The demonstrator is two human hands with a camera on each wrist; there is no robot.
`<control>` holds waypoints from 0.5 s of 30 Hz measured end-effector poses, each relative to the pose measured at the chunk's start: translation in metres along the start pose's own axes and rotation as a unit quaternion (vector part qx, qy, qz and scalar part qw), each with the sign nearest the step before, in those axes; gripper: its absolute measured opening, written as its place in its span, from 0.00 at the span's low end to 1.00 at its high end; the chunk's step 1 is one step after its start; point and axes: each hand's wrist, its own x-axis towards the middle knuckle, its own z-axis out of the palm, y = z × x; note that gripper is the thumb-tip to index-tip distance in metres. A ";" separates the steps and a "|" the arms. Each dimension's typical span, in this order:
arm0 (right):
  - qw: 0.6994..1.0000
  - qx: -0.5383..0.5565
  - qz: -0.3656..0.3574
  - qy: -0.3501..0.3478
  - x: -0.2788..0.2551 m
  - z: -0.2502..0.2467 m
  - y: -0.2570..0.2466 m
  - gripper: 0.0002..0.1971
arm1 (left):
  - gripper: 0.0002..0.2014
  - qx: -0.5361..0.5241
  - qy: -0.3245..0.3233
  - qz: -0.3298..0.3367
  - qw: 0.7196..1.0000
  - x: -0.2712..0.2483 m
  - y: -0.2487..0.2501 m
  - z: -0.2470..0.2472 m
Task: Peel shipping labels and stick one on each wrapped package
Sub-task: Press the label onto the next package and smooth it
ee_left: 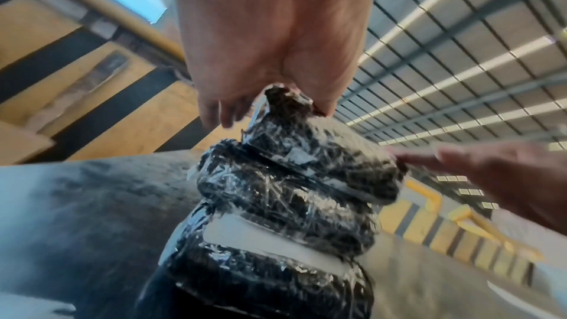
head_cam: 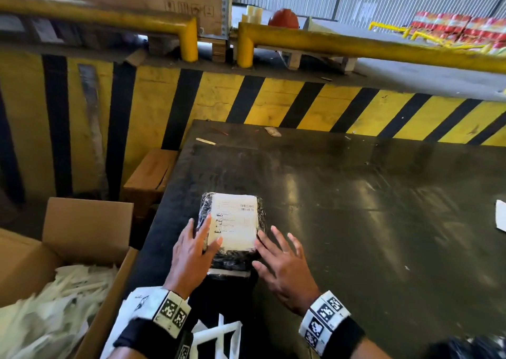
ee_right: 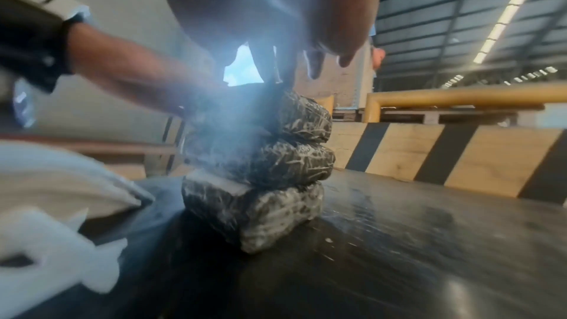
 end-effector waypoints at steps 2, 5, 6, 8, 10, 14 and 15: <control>0.998 0.042 0.021 0.041 0.013 0.001 -0.006 0.24 | 0.26 0.127 0.065 0.089 0.986 -0.004 0.009 0.001; 0.994 0.083 0.061 0.044 0.037 0.008 -0.010 0.25 | 0.21 0.198 0.021 0.228 0.953 -0.012 0.026 0.013; 0.993 0.094 0.070 0.033 0.042 0.013 -0.009 0.30 | 0.22 0.222 0.000 0.246 0.944 -0.017 0.028 0.018; 0.988 0.132 0.079 0.001 0.044 0.022 -0.004 0.36 | 0.23 0.247 -0.013 0.224 0.943 -0.026 0.024 0.019; 0.986 0.147 0.081 0.000 0.042 0.026 0.000 0.37 | 0.26 0.255 0.000 0.181 0.950 -0.035 0.015 0.009; 0.982 0.170 0.082 -0.011 0.041 0.029 0.001 0.37 | 0.26 0.224 0.053 0.184 0.956 -0.049 -0.008 -0.010; 0.981 0.173 0.081 -0.017 0.042 0.028 0.000 0.37 | 0.26 0.211 0.072 0.190 0.956 -0.049 -0.011 -0.013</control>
